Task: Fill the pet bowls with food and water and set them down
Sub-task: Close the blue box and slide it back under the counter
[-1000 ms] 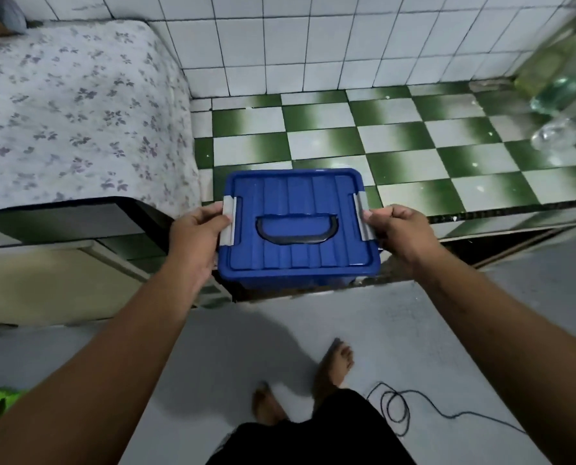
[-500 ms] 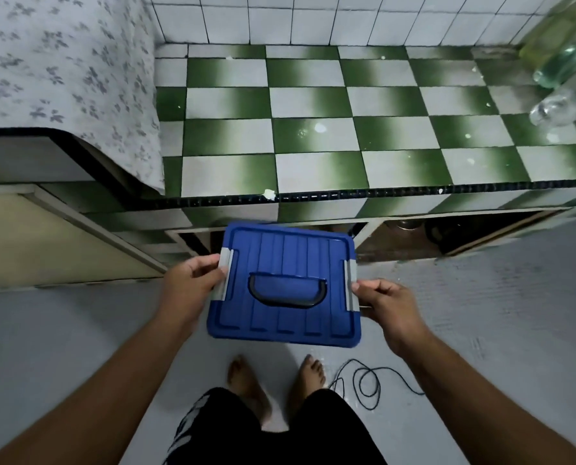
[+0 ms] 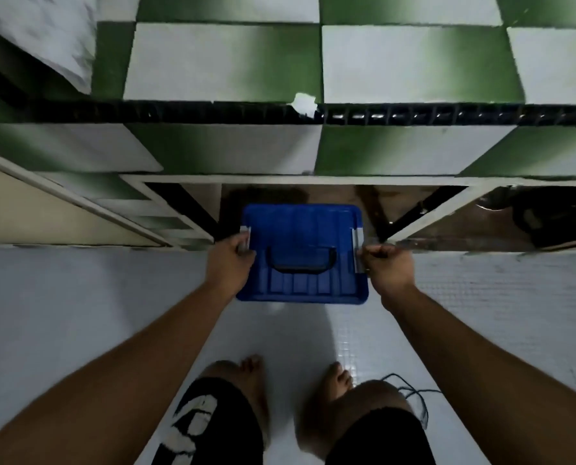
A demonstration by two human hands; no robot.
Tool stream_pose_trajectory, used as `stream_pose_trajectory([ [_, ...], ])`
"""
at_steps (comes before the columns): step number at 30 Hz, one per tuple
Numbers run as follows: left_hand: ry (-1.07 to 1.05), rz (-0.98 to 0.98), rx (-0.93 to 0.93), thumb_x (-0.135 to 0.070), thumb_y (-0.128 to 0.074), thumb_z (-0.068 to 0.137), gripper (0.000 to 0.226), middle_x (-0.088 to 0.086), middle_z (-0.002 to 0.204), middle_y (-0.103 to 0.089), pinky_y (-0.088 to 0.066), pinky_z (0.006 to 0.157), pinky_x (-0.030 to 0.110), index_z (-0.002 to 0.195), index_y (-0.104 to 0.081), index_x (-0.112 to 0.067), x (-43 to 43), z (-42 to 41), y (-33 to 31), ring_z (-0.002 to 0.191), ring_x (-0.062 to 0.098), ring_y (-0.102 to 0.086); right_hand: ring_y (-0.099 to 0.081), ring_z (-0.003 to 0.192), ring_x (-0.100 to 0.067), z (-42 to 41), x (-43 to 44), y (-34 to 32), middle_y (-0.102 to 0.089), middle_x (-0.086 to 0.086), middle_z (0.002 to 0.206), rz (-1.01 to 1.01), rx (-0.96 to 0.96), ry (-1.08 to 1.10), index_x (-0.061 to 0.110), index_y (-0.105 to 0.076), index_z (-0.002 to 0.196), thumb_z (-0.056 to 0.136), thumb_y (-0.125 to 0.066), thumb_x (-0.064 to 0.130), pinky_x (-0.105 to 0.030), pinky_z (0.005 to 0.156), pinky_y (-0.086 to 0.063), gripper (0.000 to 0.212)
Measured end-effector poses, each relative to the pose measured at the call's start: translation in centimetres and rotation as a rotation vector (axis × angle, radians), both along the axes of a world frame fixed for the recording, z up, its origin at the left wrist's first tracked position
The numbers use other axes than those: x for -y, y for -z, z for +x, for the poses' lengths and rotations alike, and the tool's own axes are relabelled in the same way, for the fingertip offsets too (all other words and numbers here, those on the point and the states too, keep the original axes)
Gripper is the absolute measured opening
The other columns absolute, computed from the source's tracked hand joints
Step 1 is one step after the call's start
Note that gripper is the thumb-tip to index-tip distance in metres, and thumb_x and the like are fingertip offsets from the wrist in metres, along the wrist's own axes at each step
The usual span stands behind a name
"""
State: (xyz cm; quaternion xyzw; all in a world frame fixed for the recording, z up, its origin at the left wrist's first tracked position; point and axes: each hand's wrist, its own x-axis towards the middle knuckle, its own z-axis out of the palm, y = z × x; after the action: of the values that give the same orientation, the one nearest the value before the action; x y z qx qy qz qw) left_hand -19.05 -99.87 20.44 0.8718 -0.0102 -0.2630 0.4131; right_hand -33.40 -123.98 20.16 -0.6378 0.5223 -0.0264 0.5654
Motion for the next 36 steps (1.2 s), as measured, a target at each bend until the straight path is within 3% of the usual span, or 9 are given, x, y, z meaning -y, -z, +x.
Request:
stream_pose_trajectory([
  [3,0.036,0.076,0.047,-0.007,-0.059,0.099,0.041,0.001,0.121,-0.065,-0.040,0.076,0.006,0.140,-0.060,-0.013,1.7,3.7,5.7,0.105,0.018,-0.062,-0.065,0.084,-0.017,4.0,1.2,5.2,-0.071,-0.004,0.088,-0.014,0.034,-0.015,0.006,-0.073,0.093,0.086,-0.077,0.009,-0.032,0.086,-0.055,0.009],
  [7,0.096,0.116,0.114,-0.008,-0.057,0.099,0.049,0.012,0.146,-0.056,-0.043,0.109,0.029,0.147,-0.053,-0.015,3.5,8.9,12.4,0.130,0.031,-0.056,-0.065,0.090,-0.021,9.4,3.3,11.7,-0.069,-0.004,0.089,0.008,0.069,-0.013,0.010,-0.068,0.088,0.080,-0.076,-0.005,-0.032,0.094,-0.054,0.019],
  [10,0.111,0.086,0.131,-0.003,-0.061,0.093,0.050,0.014,0.143,-0.058,-0.049,0.106,0.036,0.142,-0.058,-0.012,5.2,12.5,16.0,0.127,0.031,-0.058,-0.066,0.093,-0.023,13.0,5.3,16.5,-0.068,-0.003,0.087,-0.005,0.086,-0.050,0.017,-0.066,0.081,0.080,-0.073,-0.009,-0.040,0.098,-0.055,0.027],
  [14,0.116,0.046,0.175,0.000,-0.066,0.091,0.048,0.015,0.147,-0.054,-0.046,0.109,0.036,0.137,-0.061,-0.011,6.7,16.6,20.1,0.132,0.030,-0.054,-0.063,0.092,-0.021,16.4,6.8,20.2,-0.064,-0.001,0.088,-0.058,0.103,-0.187,0.020,-0.063,0.094,0.088,-0.062,-0.007,-0.022,0.080,-0.056,0.027],
  [19,0.143,0.051,0.200,-0.004,-0.067,0.093,0.051,0.013,0.157,-0.043,-0.040,0.115,0.034,0.142,-0.056,-0.012,7.8,19.7,22.8,0.141,0.028,-0.046,-0.067,0.098,-0.028,19.0,8.9,25.3,-0.067,-0.008,0.103,-0.065,0.081,-0.331,0.028,-0.067,0.090,0.083,-0.064,-0.006,-0.051,0.085,-0.060,0.035],
  [23,0.144,0.076,0.202,-0.008,-0.068,0.093,0.053,0.010,0.161,-0.038,-0.040,0.115,0.036,0.144,-0.054,-0.014,7.8,20.7,23.4,0.143,0.027,-0.043,-0.066,0.105,-0.022,19.7,7.4,22.9,-0.066,-0.001,0.110,-0.077,0.023,-0.369,0.037,-0.064,0.092,0.086,-0.065,0.000,-0.045,0.090,-0.058,0.037],
  [26,0.173,0.072,0.201,-0.010,-0.071,0.093,0.057,0.011,0.162,-0.036,-0.036,0.117,0.032,0.147,-0.052,-0.011,7.3,20.4,23.9,0.146,0.026,-0.040,-0.056,0.121,-0.026,20.1,6.4,22.4,-0.057,-0.006,0.126,0.017,0.046,-0.325,0.025,-0.061,0.118,0.091,-0.055,-0.008,-0.045,0.102,-0.051,0.043],
  [31,0.213,0.114,0.256,-0.019,-0.069,0.096,0.059,0.014,0.159,-0.041,-0.040,0.115,0.039,0.151,-0.047,-0.015,6.7,19.5,24.7,0.143,0.030,-0.043,-0.056,0.124,-0.032,20.1,6.0,22.9,-0.059,-0.017,0.134,-0.385,-0.068,-0.517,0.012,-0.056,0.138,0.092,-0.059,0.005,-0.041,0.106,-0.045,0.047],
  [36,0.310,0.205,0.285,-0.023,-0.061,0.102,0.058,0.013,0.167,-0.023,-0.029,0.122,0.038,0.155,-0.039,-0.015,6.5,19.6,24.8,0.152,0.030,-0.027,-0.054,0.128,-0.034,20.5,5.5,23.0,-0.055,-0.014,0.135,-0.448,-0.261,-0.676,0.016,-0.049,0.141,0.092,-0.059,0.005,-0.045,0.106,-0.046,0.051],
])
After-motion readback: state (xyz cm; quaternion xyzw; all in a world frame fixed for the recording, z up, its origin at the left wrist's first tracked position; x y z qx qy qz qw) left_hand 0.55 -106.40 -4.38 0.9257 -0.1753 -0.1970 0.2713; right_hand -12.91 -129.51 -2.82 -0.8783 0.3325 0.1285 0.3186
